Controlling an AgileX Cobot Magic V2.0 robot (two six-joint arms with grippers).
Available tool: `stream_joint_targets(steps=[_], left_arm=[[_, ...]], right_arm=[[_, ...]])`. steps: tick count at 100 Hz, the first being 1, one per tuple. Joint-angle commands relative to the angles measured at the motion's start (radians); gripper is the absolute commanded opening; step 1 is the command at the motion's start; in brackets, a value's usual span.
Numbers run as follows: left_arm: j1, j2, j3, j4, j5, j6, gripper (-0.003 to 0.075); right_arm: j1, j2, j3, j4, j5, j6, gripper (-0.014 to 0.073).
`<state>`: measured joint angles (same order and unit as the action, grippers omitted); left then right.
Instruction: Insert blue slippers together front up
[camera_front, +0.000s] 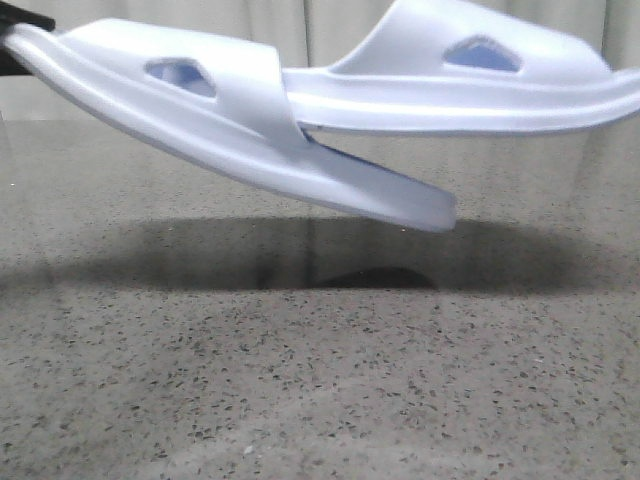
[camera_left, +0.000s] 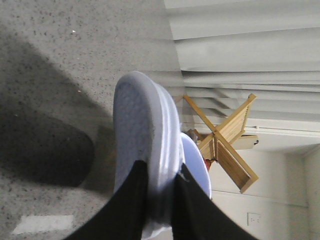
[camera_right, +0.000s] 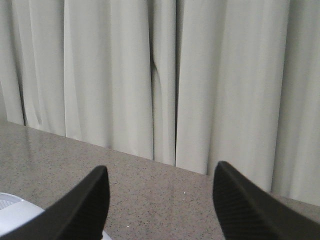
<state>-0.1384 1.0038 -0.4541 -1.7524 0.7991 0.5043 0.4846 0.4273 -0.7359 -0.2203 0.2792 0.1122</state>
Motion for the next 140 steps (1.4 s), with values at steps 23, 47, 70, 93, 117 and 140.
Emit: stream_joint_targets(steps=[23, 47, 70, 93, 117, 140], left_arm=[[-0.011, 0.104, -0.037, -0.109, 0.041, 0.082, 0.0016], [-0.011, 0.171, -0.037, -0.109, 0.041, 0.131, 0.0016], [-0.011, 0.191, -0.037, -0.109, 0.048, 0.152, 0.0016], [-0.011, 0.191, -0.037, -0.109, 0.065, 0.207, 0.0058], [-0.011, 0.191, -0.037, -0.109, 0.056, 0.216, 0.0230], [0.000, 0.191, -0.037, -0.109, 0.012, 0.271, 0.0369]], right_arm=[[0.001, 0.006, -0.035, -0.014, -0.033, -0.006, 0.0394], [0.001, 0.006, -0.035, -0.011, -0.031, -0.006, 0.0394], [0.001, 0.006, -0.035, -0.011, -0.027, -0.006, 0.0394], [0.001, 0.006, -0.035, -0.011, -0.027, -0.006, 0.0394], [0.001, 0.006, -0.035, -0.011, -0.027, -0.006, 0.0394], [0.001, 0.006, -0.035, -0.011, -0.027, -0.006, 0.0394]])
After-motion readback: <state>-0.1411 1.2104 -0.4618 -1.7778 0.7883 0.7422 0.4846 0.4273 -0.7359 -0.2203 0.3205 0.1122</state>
